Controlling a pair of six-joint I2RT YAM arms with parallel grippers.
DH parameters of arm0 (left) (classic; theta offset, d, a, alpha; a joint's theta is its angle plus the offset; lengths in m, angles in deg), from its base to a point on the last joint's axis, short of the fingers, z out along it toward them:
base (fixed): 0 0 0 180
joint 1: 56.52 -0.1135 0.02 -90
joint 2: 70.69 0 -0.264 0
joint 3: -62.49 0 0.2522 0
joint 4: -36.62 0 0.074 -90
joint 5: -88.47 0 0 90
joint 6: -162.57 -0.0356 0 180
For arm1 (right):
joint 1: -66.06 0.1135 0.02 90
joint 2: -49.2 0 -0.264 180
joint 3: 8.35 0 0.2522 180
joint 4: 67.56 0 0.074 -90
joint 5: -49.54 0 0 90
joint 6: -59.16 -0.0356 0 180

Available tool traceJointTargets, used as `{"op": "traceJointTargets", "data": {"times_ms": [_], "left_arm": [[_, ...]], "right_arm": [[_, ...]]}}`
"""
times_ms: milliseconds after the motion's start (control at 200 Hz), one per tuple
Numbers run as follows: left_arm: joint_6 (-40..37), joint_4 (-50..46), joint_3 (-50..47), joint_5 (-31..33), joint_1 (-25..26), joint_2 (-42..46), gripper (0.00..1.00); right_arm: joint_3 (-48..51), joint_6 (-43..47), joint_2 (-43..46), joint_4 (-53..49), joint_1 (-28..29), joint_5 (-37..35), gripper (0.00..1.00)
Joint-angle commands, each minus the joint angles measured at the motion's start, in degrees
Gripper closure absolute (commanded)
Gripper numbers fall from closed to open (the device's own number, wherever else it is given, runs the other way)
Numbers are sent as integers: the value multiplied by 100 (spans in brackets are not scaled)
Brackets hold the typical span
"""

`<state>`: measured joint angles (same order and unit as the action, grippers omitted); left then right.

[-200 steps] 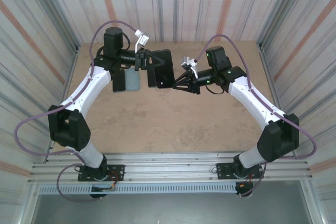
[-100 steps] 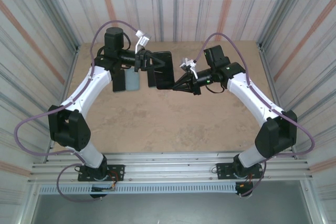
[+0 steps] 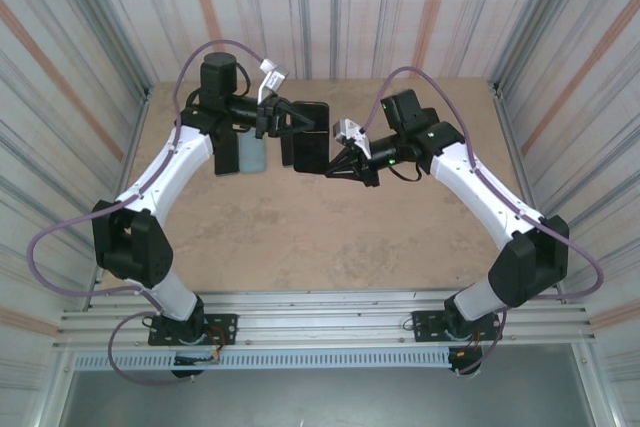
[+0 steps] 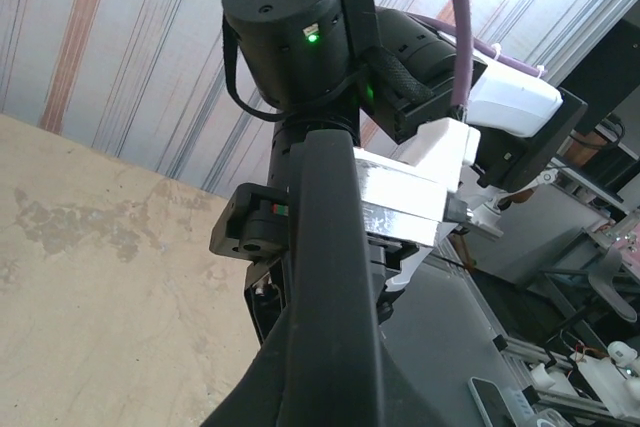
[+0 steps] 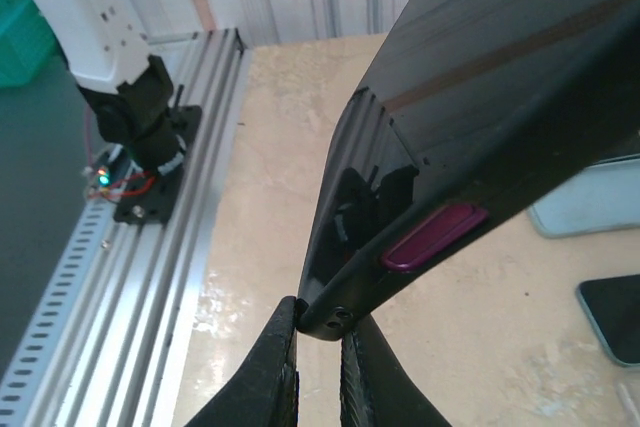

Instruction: Take the phone out of the phone case

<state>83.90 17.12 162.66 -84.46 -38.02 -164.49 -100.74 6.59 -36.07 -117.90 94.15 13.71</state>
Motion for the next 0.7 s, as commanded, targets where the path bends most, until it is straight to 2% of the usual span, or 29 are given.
{"op": "traceJointTargets", "data": {"times_ms": [0, 180, 401, 531, 691], "left_arm": [[326, -75, 240, -364, 118, 227, 100], [339, -85, 246, -404, 188, 207, 100], [374, -78, 242, -291, 215, 160, 100], [396, -81, 279, -127, 224, 160, 100], [538, 49, 232, 100, 224, 132, 100]], "right_arm": [[163, 276, 182, 624, 38, -790, 91], [355, 161, 355, 1113, 65, -1031, 91], [430, -552, 484, 1583, -17, -408, 90], [651, -1393, 559, 2235, -109, -148, 77], [951, -2192, 591, 2979, -173, 133, 70]]}}
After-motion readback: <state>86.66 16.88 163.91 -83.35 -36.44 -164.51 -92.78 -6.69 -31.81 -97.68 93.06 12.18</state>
